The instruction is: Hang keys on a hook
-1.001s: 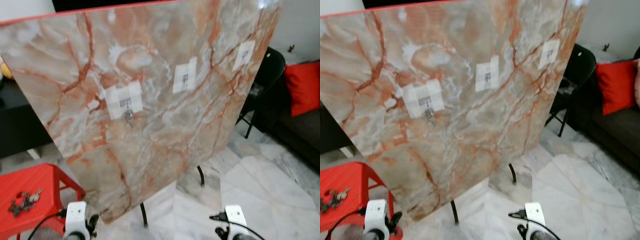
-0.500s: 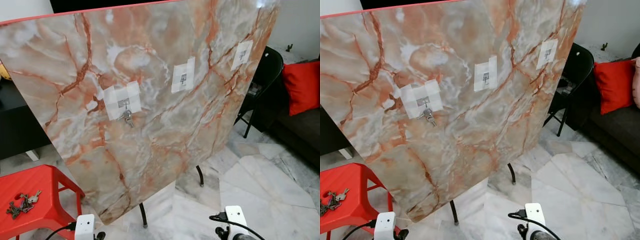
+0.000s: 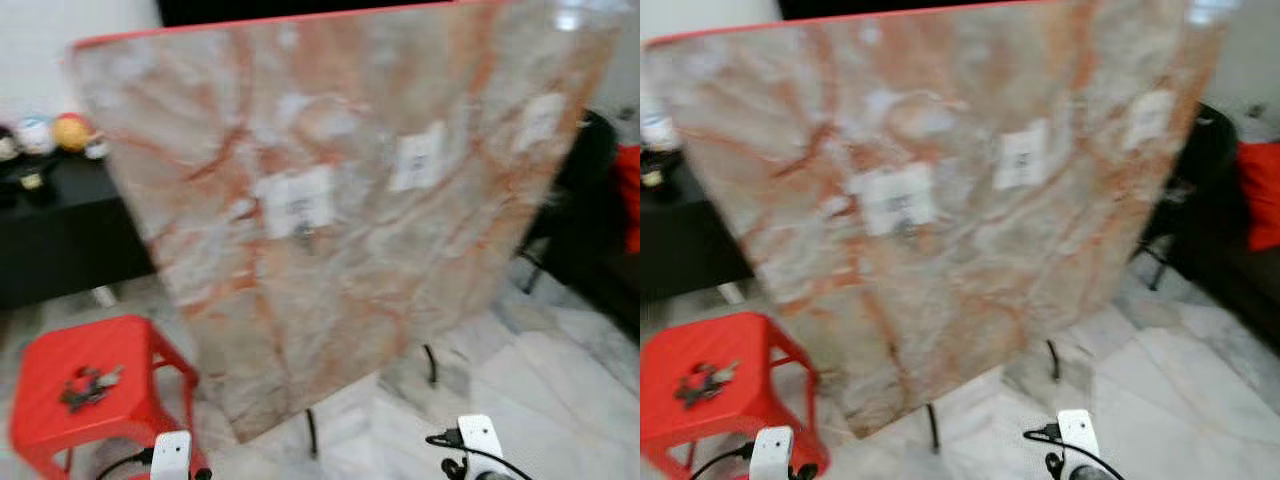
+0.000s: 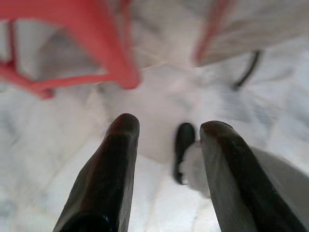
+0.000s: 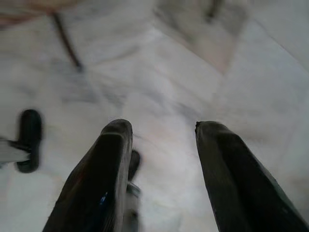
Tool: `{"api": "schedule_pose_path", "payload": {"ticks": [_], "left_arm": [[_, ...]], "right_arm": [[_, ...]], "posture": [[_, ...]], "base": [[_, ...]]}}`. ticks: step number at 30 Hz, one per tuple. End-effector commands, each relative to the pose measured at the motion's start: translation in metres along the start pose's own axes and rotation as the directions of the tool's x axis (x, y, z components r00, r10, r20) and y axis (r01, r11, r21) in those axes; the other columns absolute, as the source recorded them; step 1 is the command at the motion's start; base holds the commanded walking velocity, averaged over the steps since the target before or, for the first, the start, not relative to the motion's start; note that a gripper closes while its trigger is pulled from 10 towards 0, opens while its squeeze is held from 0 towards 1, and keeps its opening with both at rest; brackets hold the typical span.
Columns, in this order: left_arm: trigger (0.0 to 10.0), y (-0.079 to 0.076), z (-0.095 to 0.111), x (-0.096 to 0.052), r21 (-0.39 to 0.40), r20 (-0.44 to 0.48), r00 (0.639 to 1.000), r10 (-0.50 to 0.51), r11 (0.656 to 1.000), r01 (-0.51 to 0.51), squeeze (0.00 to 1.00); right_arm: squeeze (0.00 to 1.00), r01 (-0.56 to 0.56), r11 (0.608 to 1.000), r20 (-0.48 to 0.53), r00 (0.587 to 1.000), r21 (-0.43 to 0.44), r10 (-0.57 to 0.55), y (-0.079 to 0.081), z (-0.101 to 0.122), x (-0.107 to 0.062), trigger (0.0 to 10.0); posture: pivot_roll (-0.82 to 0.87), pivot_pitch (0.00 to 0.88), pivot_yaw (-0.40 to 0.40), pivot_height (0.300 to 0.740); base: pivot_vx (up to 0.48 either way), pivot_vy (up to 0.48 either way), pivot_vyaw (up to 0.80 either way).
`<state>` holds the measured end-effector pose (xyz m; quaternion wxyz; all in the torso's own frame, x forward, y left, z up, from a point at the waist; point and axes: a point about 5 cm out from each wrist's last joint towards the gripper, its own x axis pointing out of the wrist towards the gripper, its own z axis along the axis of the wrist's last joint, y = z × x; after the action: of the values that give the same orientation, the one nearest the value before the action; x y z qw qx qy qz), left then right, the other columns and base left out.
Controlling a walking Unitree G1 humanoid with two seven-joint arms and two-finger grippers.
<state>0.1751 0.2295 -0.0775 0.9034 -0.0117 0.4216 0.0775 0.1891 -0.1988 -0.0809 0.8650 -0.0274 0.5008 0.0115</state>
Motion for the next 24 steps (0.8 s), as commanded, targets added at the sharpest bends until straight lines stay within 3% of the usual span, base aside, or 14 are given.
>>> {"api": "schedule_pose_path", "payload": {"ticks": [1, 10, 13, 18, 20, 24], "left_arm": [[10.0, 0.003, -0.004, -0.001, 0.006, -0.017, 1.0, 0.012, 1.0, -0.012, 0.0], [10.0, 0.011, -0.013, -0.004, -0.008, -0.046, 0.998, 0.036, 0.999, -0.037, 0.0], [10.0, 0.012, -0.015, -0.005, -0.011, -0.049, 0.998, 0.039, 0.999, -0.04, 0.0], [10.0, 0.012, -0.015, -0.005, -0.017, -0.048, 0.998, 0.04, 0.999, -0.041, 0.0], [10.0, 0.01, -0.014, -0.004, -0.022, -0.042, 0.998, 0.038, 0.999, -0.039, 0.0], [10.0, 0.009, -0.012, -0.004, -0.024, -0.036, 0.999, 0.036, 0.999, -0.037, 0.0]], "right_arm": [[0.0, -0.018, 1.0, 0.008, 1.0, 0.013, 0.018, 0.006, 0.001, 0.001, 10.0], [0.0, -0.019, 1.0, -0.001, 1.0, 0.012, 0.019, 0.007, -0.001, 0.001, 10.0], [0.0, -0.02, 0.999, 0.0, 1.0, -0.038, 0.02, 0.007, 0.001, 0.001, 10.0], [0.0, -0.026, 0.999, -0.002, 1.0, -0.018, 0.026, 0.007, 0.0, 0.001, 10.0], [0.0, -0.025, 0.999, 0.0, 1.0, 0.029, 0.025, 0.008, 0.0, 0.001, 10.0], [0.0, -0.02, 1.0, 0.001, 1.0, 0.024, 0.02, 0.007, 0.0, 0.001, 10.0]], "posture": [[0.07, 0.0, -0.019, 0.74], [0.07, 0.0, -0.016, 0.74], [0.08, 0.0, -0.017, 0.74], [0.08, 0.0, -0.021, 0.74], [0.08, 0.0, -0.024, 0.74], [0.08, 0.0, -0.024, 0.74]], "base": [[0.0, 0.48, 0.8], [0.0, 0.48, 0.0], [0.0, 0.48, 0.8], [0.0, 0.48, 0.8], [0.0, 0.48, 0.0], [0.0, 0.48, 0.0]]}}
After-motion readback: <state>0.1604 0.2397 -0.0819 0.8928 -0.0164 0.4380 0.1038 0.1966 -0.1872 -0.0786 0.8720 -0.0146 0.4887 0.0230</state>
